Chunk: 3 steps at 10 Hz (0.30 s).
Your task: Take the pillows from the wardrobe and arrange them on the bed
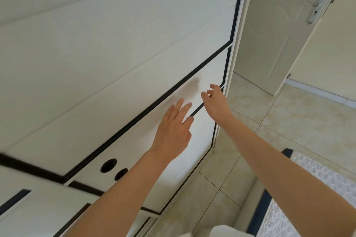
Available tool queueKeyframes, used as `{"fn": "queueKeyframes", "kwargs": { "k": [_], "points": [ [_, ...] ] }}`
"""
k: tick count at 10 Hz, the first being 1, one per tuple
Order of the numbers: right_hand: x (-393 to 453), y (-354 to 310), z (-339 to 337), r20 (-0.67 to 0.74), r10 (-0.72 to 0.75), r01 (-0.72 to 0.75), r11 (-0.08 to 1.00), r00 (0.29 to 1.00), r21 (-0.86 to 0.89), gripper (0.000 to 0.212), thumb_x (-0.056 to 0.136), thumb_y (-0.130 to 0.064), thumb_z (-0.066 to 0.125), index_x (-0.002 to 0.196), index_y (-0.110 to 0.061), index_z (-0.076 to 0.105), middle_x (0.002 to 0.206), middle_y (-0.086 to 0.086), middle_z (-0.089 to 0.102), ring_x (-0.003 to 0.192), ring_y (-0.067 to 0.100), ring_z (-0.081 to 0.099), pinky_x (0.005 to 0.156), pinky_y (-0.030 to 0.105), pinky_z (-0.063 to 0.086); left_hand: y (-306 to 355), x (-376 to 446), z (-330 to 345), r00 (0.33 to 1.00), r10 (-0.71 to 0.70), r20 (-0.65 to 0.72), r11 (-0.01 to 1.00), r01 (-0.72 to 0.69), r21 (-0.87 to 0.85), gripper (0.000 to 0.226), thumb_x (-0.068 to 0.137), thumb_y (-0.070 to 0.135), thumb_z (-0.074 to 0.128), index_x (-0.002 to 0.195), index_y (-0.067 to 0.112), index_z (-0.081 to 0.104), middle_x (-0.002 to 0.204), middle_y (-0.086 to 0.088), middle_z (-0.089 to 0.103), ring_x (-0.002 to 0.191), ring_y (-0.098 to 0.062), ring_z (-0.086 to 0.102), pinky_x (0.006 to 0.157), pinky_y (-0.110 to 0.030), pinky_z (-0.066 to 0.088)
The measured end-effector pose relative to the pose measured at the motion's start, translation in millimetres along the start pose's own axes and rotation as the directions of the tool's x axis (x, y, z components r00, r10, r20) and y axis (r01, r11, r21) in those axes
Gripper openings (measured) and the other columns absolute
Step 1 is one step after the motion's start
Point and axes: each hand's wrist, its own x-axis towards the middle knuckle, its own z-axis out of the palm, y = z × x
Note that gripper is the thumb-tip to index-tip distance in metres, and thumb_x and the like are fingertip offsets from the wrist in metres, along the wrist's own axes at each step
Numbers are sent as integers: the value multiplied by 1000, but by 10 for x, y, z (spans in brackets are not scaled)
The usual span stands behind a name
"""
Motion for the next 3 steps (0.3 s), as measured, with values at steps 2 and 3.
{"fn": "queueKeyframes", "kwargs": {
  "k": [2, 3],
  "points": [
    [-760, 280, 27, 1, -89, 89, 992, 996, -95, 46, 98, -27, 49, 142, -17, 39, 134, 0, 54, 119, 16, 50, 94, 27, 38, 35, -650, -66, 995, -72, -64, 974, 56, -220, 25, 79, 3, 73, 104, 7, 73, 107, -7, 72, 106, -24, 67, 85, -37, 58],
    [-1036, 266, 42, -3, -86, 86, 996, 996, -15, 43, 98, -25, 50, 139, -19, 42, 130, -3, 55, 117, 12, 51, 96, 28, 40, 55, -885, -140, 959, -275, -63, 891, 230, -393, 31, 86, 6, 70, 117, 10, 69, 106, -2, 71, 101, -17, 66, 82, -27, 57]
  ]
}}
